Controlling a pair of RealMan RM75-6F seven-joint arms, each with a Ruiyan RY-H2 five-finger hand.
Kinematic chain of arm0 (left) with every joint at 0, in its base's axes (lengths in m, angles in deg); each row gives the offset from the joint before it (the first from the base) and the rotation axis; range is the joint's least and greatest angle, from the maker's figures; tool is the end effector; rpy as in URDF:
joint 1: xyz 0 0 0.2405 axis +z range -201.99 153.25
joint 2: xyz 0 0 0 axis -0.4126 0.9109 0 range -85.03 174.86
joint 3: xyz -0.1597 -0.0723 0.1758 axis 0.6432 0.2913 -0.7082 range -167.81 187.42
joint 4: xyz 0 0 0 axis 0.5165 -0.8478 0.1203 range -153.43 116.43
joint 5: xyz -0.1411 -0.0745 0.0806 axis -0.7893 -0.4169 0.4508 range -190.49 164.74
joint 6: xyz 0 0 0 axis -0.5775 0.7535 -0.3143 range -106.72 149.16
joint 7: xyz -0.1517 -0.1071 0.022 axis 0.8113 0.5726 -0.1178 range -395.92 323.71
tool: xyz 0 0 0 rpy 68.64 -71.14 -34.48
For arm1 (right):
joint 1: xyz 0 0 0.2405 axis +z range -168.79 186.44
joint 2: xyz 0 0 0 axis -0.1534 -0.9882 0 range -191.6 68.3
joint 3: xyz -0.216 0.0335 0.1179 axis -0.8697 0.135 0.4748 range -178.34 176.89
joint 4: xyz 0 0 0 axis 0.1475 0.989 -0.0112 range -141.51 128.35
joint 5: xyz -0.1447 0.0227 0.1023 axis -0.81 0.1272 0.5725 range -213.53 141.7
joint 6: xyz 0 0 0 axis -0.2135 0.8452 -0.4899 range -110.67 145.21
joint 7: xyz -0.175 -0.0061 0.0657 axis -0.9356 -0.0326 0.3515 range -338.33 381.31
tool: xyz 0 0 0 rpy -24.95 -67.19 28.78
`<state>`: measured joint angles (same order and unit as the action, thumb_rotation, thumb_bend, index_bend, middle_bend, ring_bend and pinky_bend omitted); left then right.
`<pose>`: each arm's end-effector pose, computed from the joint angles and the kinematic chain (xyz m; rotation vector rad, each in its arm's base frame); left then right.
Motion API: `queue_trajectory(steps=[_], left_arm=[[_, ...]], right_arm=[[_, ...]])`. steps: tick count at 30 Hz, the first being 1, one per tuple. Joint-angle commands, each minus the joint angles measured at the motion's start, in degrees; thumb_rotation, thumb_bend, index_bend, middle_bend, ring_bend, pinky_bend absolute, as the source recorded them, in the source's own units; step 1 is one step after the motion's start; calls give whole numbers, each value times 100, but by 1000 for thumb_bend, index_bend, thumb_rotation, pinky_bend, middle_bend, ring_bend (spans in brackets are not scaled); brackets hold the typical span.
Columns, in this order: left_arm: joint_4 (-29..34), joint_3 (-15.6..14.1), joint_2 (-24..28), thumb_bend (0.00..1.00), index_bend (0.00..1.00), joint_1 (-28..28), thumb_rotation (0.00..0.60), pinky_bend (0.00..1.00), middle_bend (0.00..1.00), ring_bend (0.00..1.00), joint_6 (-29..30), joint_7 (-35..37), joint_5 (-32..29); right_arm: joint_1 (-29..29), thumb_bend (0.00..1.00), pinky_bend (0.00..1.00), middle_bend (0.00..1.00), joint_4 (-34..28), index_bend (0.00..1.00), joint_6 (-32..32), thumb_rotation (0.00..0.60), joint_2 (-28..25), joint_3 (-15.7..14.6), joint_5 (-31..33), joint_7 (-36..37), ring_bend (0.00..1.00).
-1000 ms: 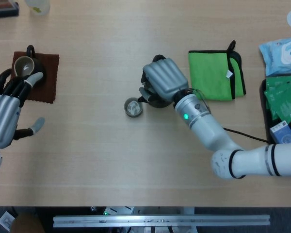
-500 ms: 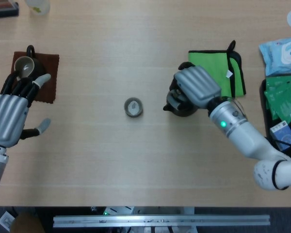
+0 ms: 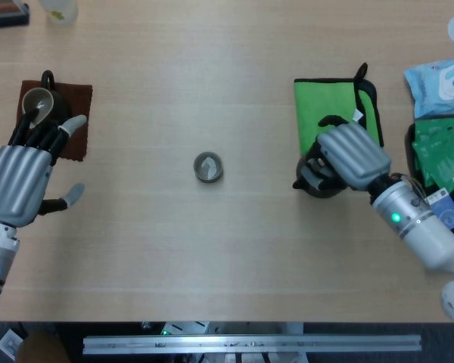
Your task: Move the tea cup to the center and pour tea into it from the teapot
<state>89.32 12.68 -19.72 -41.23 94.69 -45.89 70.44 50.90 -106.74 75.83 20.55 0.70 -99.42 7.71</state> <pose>-0.2050 0.2599 0.1279 -1.6309 -1.0086 -1.0032 -0.1262 -0.3159 -0.0011 1.9576 -1.1752 0.9632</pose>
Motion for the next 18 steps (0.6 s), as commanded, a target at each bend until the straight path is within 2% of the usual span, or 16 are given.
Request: queue_trajectory(steps=[1, 8, 18], left_arm=[[-15, -4, -6, 246, 104, -1, 600, 70, 199, 174, -8, 5, -15], [-49, -27, -13, 246, 104, 15, 600, 70, 199, 174, -1, 20, -35], [-92, -34, -63, 246, 104, -13, 600, 70, 199, 174, -88, -2, -147]], right_arm=[[-221, 388, 208, 922, 135, 964, 157, 600, -34, -158, -274, 147, 854], [-541, 388, 202, 914, 477, 959, 216, 600, 60, -308, -584, 429, 843], [-750, 388, 192, 907, 996, 950, 36, 600, 354, -310, -678, 592, 824]])
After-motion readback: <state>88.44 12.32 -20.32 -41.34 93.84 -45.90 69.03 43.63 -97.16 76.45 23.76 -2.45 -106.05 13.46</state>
